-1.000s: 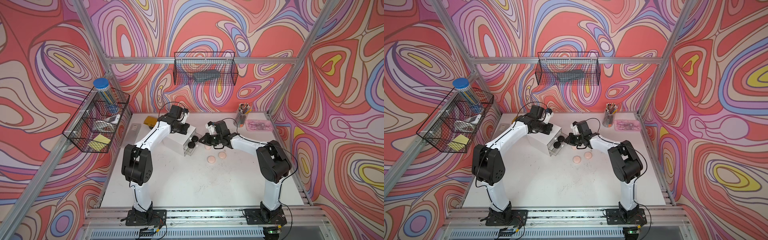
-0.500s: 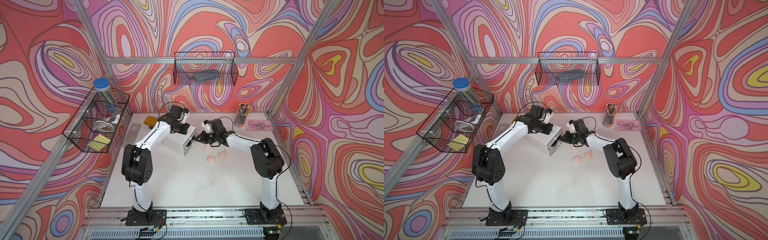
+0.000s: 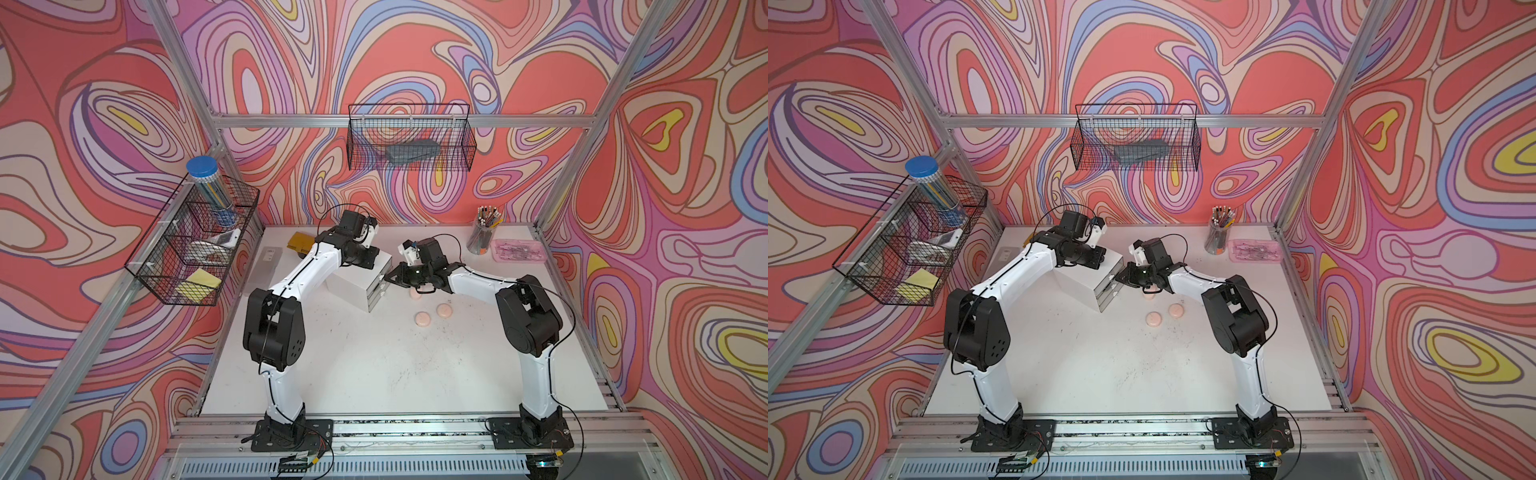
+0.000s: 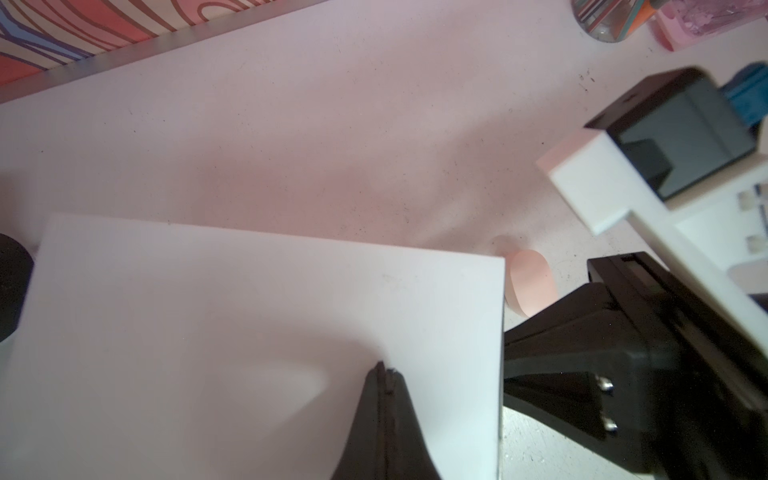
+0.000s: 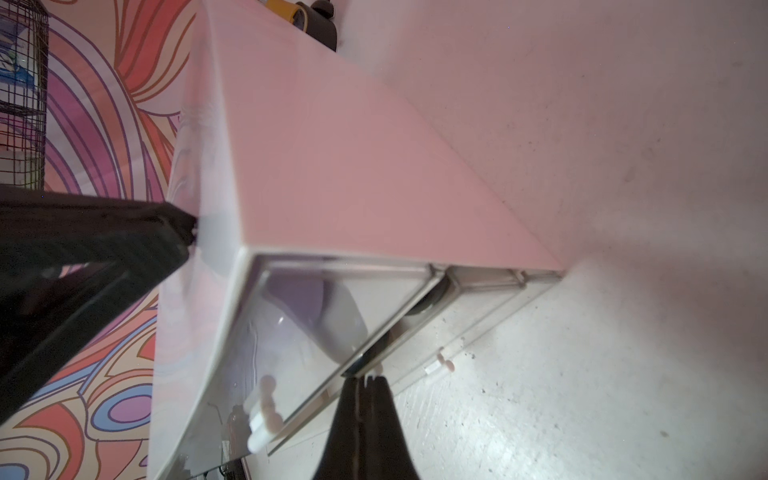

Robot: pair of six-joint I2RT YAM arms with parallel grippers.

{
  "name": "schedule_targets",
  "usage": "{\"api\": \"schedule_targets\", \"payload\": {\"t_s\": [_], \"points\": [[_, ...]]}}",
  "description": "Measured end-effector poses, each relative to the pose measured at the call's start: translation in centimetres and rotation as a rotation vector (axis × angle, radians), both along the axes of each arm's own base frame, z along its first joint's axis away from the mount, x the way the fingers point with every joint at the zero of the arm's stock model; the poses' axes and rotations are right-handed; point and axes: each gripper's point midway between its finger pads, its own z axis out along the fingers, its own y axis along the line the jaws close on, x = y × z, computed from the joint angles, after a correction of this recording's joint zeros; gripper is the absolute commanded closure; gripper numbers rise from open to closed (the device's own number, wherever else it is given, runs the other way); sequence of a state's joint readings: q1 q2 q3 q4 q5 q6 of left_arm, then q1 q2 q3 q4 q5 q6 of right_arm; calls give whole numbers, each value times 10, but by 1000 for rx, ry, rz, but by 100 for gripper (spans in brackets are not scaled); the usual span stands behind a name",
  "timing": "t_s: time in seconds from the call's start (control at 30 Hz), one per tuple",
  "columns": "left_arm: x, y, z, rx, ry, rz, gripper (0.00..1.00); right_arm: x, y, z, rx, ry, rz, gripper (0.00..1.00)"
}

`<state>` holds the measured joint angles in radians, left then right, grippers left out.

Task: Put the bluetooth earphones in the drawer according to color
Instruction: Close the drawer in the storage box.

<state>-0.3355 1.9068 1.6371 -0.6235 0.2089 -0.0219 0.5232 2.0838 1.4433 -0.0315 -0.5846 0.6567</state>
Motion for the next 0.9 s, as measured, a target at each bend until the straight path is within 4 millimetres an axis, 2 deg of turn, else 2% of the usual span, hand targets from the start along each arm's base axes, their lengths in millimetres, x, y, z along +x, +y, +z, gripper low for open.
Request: {"api": "schedule_targets", "payload": {"t_s": [0.17, 0.37, 0.7, 0.9], "points": [[0, 0, 0, 1, 0, 0, 100, 2, 3, -1, 9, 5, 11, 100], [0, 0, 0, 4, -2, 1, 100, 0, 6, -16, 14, 55, 15, 100], [0, 0, 0, 8, -3, 2, 100, -1, 4, -17, 17, 54, 4, 100], [0, 0, 0, 9, -4, 2, 100, -14, -2, -22, 15, 91, -15, 98]]}}
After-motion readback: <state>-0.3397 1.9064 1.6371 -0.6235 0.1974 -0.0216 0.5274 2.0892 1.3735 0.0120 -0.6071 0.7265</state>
